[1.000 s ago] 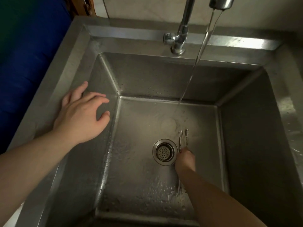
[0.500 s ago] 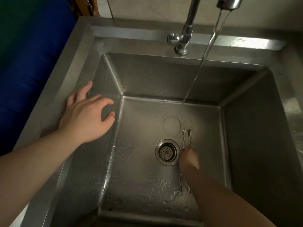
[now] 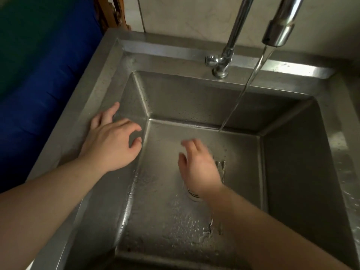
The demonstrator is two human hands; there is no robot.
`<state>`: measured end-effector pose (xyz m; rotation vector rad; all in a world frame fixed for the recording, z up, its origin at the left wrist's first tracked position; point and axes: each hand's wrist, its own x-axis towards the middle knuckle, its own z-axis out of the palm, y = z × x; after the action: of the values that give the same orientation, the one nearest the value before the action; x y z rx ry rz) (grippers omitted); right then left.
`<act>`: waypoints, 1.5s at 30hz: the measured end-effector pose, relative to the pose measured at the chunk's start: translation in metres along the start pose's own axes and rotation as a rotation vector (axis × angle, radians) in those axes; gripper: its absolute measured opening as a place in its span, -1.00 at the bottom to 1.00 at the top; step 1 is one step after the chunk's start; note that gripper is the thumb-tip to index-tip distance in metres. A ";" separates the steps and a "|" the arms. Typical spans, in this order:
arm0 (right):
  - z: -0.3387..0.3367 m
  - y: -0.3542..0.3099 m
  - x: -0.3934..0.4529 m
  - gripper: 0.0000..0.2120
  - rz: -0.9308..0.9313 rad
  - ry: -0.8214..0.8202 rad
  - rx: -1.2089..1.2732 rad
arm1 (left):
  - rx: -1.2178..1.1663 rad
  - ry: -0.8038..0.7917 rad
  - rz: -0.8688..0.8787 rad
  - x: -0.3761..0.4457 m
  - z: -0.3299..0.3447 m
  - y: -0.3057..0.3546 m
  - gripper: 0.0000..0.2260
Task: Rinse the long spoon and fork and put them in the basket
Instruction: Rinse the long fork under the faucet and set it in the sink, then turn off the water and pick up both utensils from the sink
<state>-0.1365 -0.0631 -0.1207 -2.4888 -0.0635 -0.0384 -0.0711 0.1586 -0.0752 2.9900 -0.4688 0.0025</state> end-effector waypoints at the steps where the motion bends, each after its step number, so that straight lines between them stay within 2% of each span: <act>1: -0.011 -0.012 0.018 -0.74 -0.076 0.067 -0.027 | -0.004 0.004 0.001 0.000 0.000 0.000 -0.71; 3: -0.032 -0.031 0.055 -0.70 -0.135 0.162 -0.111 | -0.010 0.016 0.001 0.000 -0.001 -0.001 -0.71; 5: -0.051 -0.044 0.086 -0.57 -0.098 0.202 -0.189 | -0.015 0.019 -0.005 0.000 -0.001 -0.002 -0.71; 8: -0.068 -0.050 0.116 -0.42 -0.035 0.213 -0.288 | -0.020 0.008 -0.010 0.001 0.000 -0.002 -0.69; 11: -0.071 -0.050 0.128 -0.39 0.015 0.176 -0.357 | -0.027 0.000 -0.004 0.000 -0.001 -0.001 -0.67; 20: -0.064 -0.051 0.133 -0.60 0.072 0.161 -0.328 | -0.028 0.011 -0.002 0.000 -0.001 -0.002 -0.68; 32: -0.062 -0.042 0.115 -0.53 0.002 0.073 -0.403 | 0.002 0.031 0.004 0.001 0.002 -0.003 -0.70; 36: -0.067 -0.039 0.106 -0.55 -0.035 0.076 -0.221 | 0.019 0.003 -0.007 0.001 0.001 -0.002 -0.68; 41: -0.066 -0.007 0.055 -0.65 -0.100 0.152 -0.067 | 0.115 -0.059 -0.015 0.001 0.002 0.004 -0.62; 43: -0.059 0.016 0.029 -0.69 -0.028 0.166 -0.027 | 0.195 0.015 0.011 -0.004 0.007 0.008 -0.65; 45: -0.051 0.042 0.004 -0.70 0.121 0.167 0.000 | 0.173 0.176 0.015 -0.010 0.017 0.025 -0.69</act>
<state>-0.1310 -0.1277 -0.1056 -2.4748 0.1572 -0.1941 -0.0888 0.1359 -0.0894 3.1154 -0.4943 0.3216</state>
